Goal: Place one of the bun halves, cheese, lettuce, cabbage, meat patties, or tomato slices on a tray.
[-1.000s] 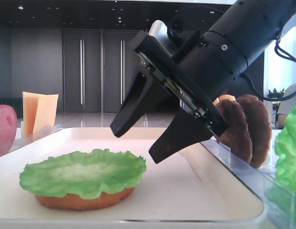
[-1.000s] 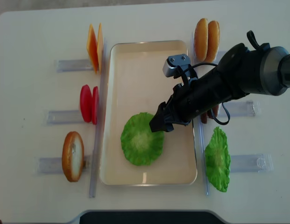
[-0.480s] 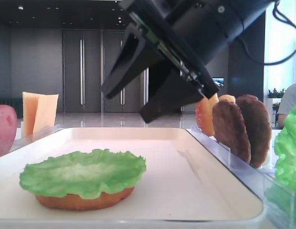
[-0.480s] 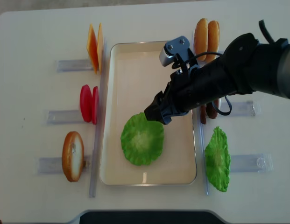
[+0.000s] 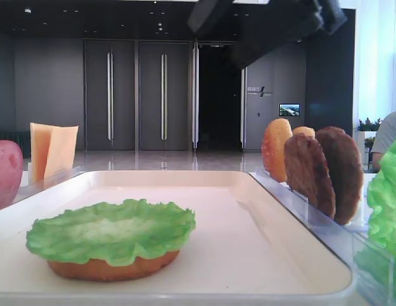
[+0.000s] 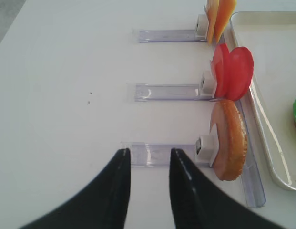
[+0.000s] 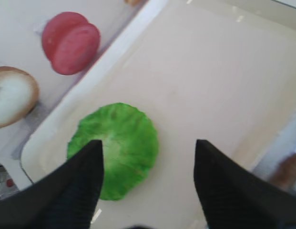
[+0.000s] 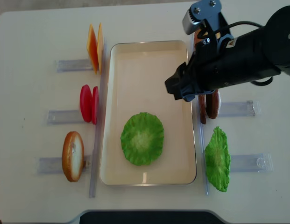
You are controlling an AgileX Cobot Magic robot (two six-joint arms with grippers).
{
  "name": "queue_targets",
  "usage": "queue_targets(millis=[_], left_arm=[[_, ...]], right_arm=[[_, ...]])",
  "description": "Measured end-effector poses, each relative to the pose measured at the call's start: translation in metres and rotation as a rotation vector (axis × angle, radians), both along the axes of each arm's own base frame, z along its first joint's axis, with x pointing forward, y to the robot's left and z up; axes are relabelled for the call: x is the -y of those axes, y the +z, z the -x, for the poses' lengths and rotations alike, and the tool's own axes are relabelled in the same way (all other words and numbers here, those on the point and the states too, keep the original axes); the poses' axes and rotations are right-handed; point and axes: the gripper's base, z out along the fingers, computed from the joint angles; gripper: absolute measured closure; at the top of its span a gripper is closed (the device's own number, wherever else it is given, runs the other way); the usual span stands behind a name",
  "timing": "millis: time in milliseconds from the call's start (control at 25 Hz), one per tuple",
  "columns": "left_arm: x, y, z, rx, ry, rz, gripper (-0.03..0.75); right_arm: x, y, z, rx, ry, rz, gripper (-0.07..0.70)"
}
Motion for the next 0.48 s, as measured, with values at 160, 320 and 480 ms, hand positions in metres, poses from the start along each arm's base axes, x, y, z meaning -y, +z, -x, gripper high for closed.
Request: queue_targets(millis=[160,320,480], left_arm=[[0.0,0.0,0.0,0.0,0.0,0.0,0.496],[0.0,0.0,0.0,0.0,0.0,0.0,0.496],[0.0,0.0,0.0,0.0,0.0,0.0,0.496]], right_arm=[[0.037,0.008,0.002,-0.052,-0.131,0.119,0.204],[0.079,0.013,0.007,-0.137,-0.267,0.256,0.207],[0.121,0.015,0.015,-0.254,-0.4,0.386,0.211]])
